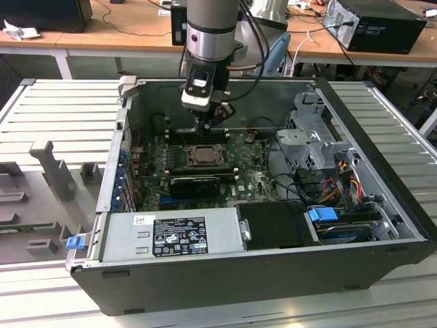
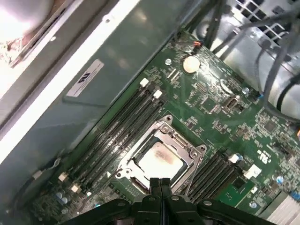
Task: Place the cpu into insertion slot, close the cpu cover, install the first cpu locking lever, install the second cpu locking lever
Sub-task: 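Install the first cpu locking lever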
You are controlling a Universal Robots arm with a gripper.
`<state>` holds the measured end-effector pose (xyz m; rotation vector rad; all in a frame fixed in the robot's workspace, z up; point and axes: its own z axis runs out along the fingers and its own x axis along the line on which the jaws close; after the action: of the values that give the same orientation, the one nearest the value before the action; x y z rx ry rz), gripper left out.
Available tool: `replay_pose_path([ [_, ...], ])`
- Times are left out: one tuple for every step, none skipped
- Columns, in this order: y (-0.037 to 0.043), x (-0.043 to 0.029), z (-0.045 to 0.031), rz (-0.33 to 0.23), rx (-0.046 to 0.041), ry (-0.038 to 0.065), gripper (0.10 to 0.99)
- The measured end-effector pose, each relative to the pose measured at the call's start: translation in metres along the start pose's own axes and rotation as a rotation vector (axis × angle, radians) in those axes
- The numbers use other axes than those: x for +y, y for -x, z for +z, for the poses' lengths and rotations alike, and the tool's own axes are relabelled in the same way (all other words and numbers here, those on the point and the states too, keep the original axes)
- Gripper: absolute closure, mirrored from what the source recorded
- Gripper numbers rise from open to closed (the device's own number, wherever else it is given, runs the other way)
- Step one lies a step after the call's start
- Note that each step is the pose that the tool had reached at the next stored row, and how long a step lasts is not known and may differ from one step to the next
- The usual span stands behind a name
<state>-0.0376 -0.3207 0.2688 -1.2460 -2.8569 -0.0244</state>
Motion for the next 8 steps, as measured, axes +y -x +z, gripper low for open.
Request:
replay_pose_path([
  [0.0000,0.0000,0.0001,-0.030,0.0001,-0.001,0.980],
  [0.0000,0.0000,0.0001,-0.048,0.0001,-0.002,0.980],
  [0.0000,0.0000,0.0002,-0.065,0.0001,-0.002,0.980],
  [0.0000,0.0000,0.0003,-0.109,0.0002,-0.003,0.980],
  [0.0000,0.0000,0.0004,-0.163,0.0004,-0.005,0.980],
  [0.0000,0.0000,0.0005,-0.199,0.0006,-0.006,0.980],
  [0.0000,0.0000,0.0005,-0.227,0.0007,-0.007,0.980],
  [0.0000,0.0000,0.0006,-0.258,0.0009,-0.008,0.980],
])
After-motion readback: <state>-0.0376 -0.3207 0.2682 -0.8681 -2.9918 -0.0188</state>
